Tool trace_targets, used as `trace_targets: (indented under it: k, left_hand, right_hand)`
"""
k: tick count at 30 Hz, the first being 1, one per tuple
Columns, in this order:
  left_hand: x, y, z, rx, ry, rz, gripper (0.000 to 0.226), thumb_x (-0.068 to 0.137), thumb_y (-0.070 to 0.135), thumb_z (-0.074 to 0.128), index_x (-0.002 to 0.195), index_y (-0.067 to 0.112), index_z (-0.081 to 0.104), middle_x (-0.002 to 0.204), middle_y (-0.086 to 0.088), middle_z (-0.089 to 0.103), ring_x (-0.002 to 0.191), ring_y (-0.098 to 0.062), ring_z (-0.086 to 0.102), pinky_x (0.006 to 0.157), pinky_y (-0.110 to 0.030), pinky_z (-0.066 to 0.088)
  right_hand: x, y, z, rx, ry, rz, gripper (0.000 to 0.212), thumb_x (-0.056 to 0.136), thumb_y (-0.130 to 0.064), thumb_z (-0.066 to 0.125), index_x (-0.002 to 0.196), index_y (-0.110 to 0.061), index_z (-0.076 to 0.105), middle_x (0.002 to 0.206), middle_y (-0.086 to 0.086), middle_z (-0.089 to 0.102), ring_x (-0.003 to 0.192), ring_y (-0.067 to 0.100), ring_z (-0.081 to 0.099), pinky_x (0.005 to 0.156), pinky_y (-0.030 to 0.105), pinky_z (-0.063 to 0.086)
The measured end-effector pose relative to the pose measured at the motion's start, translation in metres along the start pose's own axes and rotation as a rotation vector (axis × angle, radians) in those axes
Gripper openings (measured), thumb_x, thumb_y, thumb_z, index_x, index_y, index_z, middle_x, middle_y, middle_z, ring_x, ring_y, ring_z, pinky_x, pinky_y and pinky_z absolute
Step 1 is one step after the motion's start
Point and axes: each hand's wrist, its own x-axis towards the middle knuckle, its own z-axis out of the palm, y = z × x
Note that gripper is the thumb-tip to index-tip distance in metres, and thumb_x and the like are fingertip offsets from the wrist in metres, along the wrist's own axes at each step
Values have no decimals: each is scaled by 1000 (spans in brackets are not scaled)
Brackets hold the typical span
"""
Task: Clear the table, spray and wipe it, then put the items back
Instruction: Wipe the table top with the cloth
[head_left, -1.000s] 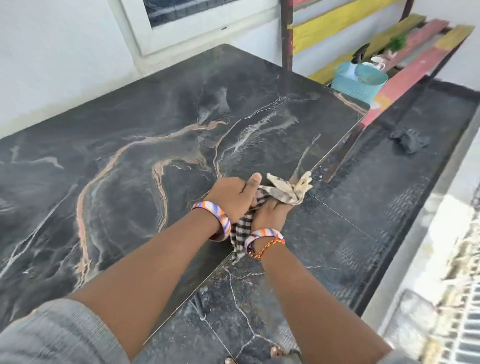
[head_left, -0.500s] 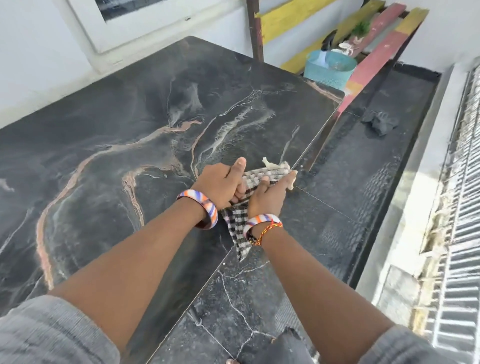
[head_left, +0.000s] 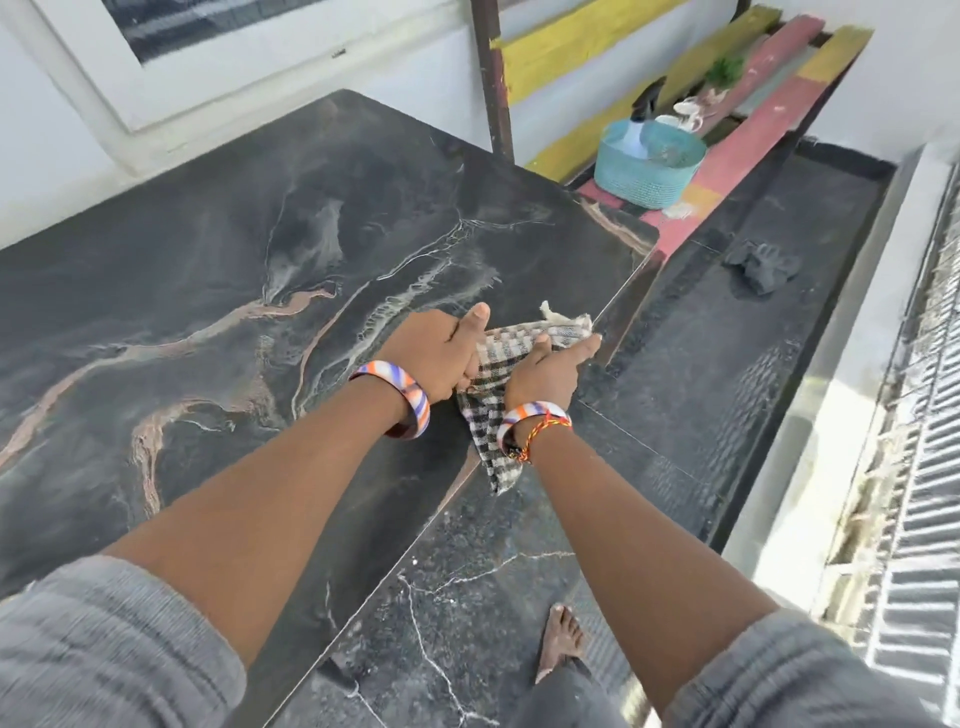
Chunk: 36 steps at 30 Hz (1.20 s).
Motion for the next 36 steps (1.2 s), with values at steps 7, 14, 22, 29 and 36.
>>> trace_targets:
  k: [7,14,22,29,36]
  left_hand:
    - [63,43,8,67,115,0,55,98,43,24,67,14,60,79,-13,73,48,-7,50,79,-30,49]
    - [109,60,18,27,125,-72,53,96,47,24,61,22,56,71,-6,69,49,-13,55,62,-27,47]
    - [164,67,26,198,148,-21,42,96,32,38,70,3,55,72,-9,60,77,-30,54,75,-35,43]
    - [219,46,-7,174,231,-35,24,91,24,48,87,8,66,84,-5,64,85,-30,61,79,-37,51]
    - [262,20,-45,210,279,-66,24,89,21,48,91,9,68,98,-10,68,86,-26,59,79,-34,48]
  right_hand:
    - [80,-26,-10,-41,28,0,66,98,-27,33,147,-12,-9,136,23,45,116,38,49,92,42,39]
    - [135,-42,-21,-67,16,-12,66,98,-25,34,147,-14,-8,142,25,35,116,40,49,88,41,41]
    - [220,-66,-40,-239,-31,-56,53,98,-27,32,145,-14,14,142,23,37,121,41,46,96,46,40]
    - [258,-99,-31,-933,-152,-446,39,98,-33,26,114,-5,47,113,23,62,103,41,58,82,43,45]
    - [273,-125,26,-1020,-234,-550,38,98,-34,25,106,-7,50,107,19,65,97,39,62,69,36,40]
